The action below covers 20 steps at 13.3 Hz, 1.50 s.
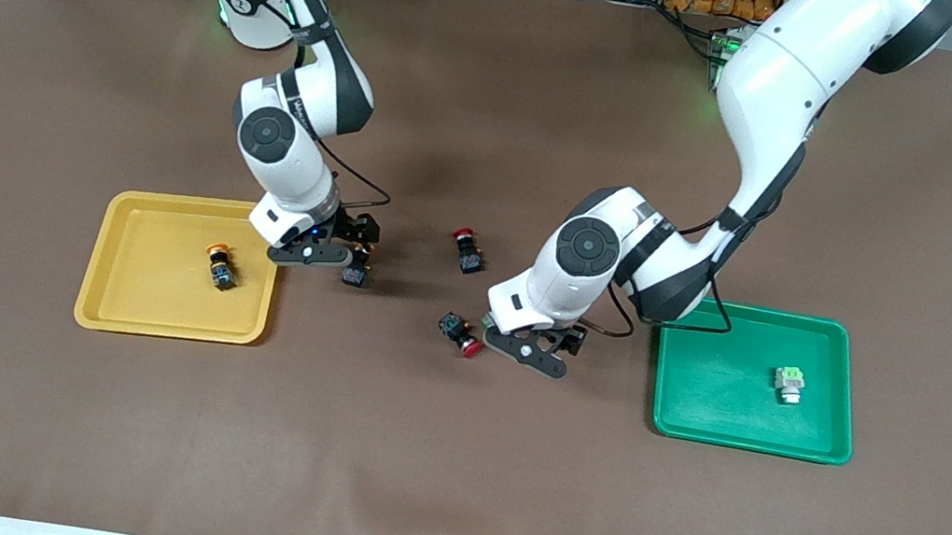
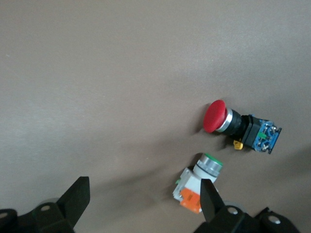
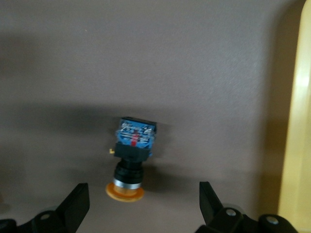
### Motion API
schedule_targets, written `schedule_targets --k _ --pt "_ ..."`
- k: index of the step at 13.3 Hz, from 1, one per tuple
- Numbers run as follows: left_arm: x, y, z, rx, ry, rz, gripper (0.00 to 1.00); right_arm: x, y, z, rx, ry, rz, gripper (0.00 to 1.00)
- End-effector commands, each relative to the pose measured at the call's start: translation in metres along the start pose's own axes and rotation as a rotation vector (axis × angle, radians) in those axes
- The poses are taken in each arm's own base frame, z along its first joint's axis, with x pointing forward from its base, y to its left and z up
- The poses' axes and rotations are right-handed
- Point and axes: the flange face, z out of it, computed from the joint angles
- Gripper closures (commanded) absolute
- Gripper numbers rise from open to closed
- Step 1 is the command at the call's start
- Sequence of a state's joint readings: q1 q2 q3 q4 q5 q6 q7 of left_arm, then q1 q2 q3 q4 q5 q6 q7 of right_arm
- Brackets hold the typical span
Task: Place green and yellow buttons in trays
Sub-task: 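Grasp the second blue switch with the right gripper while the left grasps orange switch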
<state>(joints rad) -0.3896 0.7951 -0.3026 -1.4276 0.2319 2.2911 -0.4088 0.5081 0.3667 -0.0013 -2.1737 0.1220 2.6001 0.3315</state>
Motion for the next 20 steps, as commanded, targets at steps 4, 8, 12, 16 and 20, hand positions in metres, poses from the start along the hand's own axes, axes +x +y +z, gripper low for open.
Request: schedule_targets --k 4,8,12,16,20 --pt "-0.014 0.035 0.019 0.016 -0.006 -0.016 0.0 -0.003 -0.012 0.047 0.018 0.06 0.072 0.0" --pt "-0.031 0.06 0.04 0.016 -0.039 0.002 0.0 -0.008 -0.021 0.051 0.016 0.055 0.053 0.0" --pt "-0.038 0.066 0.054 0.021 -0.059 0.014 0.0 -0.007 -0.02 0.052 0.015 0.055 0.056 0.0" --pt "-0.038 0.061 0.058 0.04 -0.057 0.021 0.0 -0.004 -0.016 0.052 0.014 0.054 0.065 1.0" --pt "-0.041 0.059 0.061 0.046 -0.068 0.023 0.17 -0.002 -0.012 0.053 0.014 0.055 0.073 1.0"
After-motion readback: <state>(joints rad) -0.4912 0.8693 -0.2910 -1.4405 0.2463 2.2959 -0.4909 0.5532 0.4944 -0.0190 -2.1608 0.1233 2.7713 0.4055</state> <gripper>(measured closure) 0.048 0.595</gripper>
